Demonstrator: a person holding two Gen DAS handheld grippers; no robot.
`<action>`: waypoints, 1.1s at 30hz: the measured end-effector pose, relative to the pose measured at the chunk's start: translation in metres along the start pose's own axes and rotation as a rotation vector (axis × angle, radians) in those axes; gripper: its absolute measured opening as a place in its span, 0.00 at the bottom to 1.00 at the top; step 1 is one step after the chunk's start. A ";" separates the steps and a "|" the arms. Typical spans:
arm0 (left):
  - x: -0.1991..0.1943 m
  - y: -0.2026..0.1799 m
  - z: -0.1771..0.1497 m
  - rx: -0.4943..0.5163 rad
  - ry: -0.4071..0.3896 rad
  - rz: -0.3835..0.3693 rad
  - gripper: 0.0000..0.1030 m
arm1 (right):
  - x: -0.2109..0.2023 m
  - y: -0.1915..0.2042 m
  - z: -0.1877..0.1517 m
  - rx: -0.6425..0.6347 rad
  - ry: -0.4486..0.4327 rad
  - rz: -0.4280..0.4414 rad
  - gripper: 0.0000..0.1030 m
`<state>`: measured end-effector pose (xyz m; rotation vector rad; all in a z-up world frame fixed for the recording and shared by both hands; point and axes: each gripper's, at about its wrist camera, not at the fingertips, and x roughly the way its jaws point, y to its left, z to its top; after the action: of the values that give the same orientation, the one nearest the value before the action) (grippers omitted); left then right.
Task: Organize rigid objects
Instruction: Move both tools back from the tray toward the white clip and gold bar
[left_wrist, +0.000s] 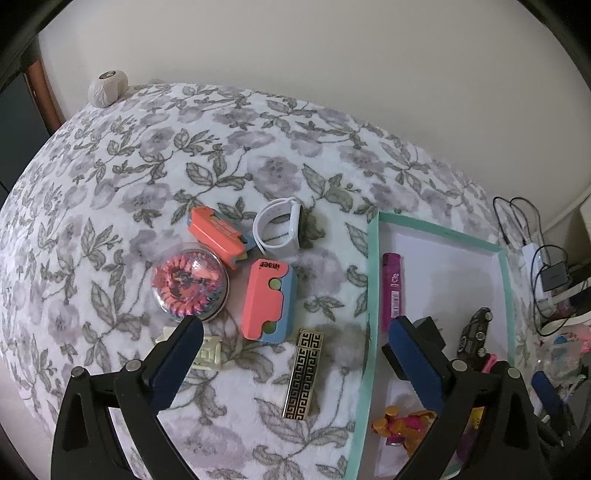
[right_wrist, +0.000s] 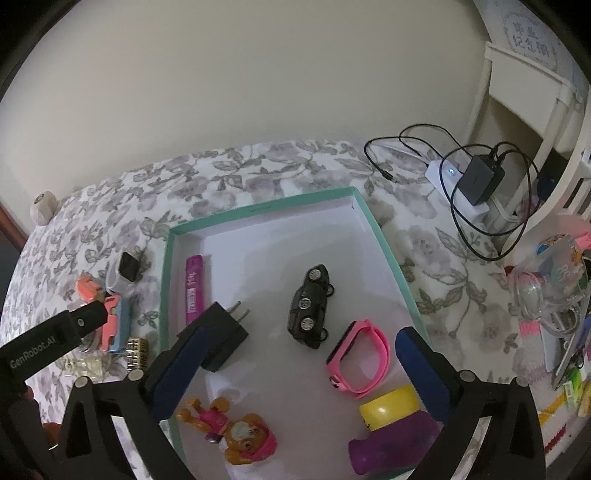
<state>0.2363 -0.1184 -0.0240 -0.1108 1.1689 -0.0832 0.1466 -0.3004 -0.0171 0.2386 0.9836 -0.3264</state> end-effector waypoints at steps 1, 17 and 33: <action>-0.003 0.002 0.001 -0.003 -0.002 -0.006 0.98 | -0.002 0.001 0.000 0.007 -0.003 0.018 1.00; -0.026 0.073 0.012 -0.135 -0.026 -0.007 0.98 | -0.016 0.065 -0.004 -0.080 -0.054 0.171 1.00; -0.019 0.135 0.007 -0.277 0.028 -0.036 0.98 | -0.001 0.140 -0.024 -0.233 0.000 0.281 1.00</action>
<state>0.2369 0.0175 -0.0215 -0.3765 1.2017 0.0467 0.1797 -0.1626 -0.0221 0.1610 0.9651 0.0453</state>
